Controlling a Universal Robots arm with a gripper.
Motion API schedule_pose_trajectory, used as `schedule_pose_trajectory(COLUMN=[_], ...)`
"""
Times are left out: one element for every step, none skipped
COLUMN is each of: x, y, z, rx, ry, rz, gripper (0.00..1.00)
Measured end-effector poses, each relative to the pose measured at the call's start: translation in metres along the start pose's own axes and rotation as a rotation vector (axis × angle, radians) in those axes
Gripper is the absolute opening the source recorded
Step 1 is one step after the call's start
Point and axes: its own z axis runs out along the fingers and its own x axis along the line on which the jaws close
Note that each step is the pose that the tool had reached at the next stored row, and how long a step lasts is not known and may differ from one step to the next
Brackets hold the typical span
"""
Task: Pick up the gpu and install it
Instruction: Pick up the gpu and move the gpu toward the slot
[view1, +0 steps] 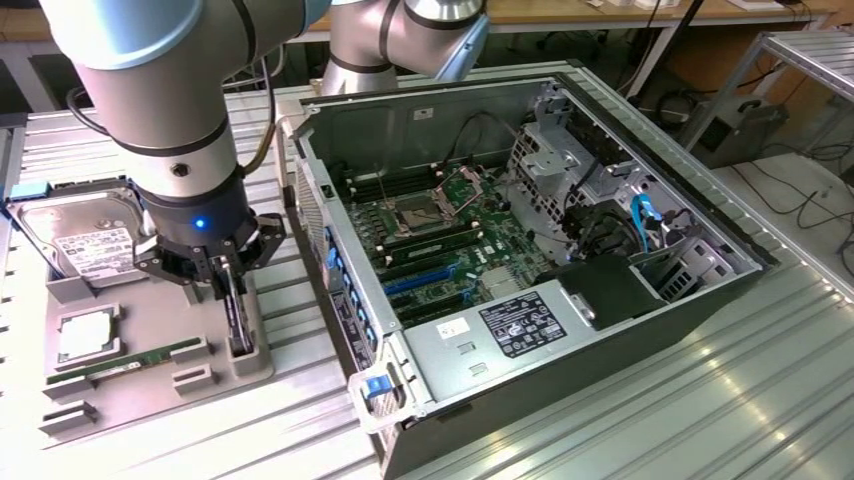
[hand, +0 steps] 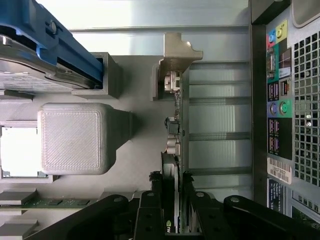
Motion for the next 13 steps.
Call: schedule_pose_trajectory(x=[0.0, 0.0, 0.0, 0.0, 0.0, 0.0, 0.0, 0.0, 0.0, 0.0, 0.0, 0.0, 0.0], y=[0.0, 0.0, 0.0001, 0.0001, 0.0002, 0.0003, 0.0004, 0.0006, 0.0007, 0.0008, 0.001, 0.0011, 0.0012], z=[-0.0005, -0.0013, -0.0022, -0.0042, -0.0056, -0.008, -0.0109, -0.0156, -0.0195, -0.0219, -0.0271, -0.0294, -0.0331], rx=[0.0001, 0.0002, 0.0001, 0.0002, 0.0002, 0.0002, 0.0002, 0.0002, 0.0001, 0.0001, 0.0002, 0.0002, 0.0001], ry=[0.0001, 0.0002, 0.0001, 0.0002, 0.0002, 0.0002, 0.0003, 0.0002, 0.0002, 0.0002, 0.0003, 0.0003, 0.0002], rz=[0.0, 0.0, 0.0, -0.001, -0.001, -0.001, -0.001, -0.002, -0.002, -0.002, -0.002, -0.002, -0.002], gripper=[0.26, 0.26, 0.26, 0.26, 0.26, 0.26, 0.26, 0.26, 0.26, 0.26, 0.26, 0.26, 0.26])
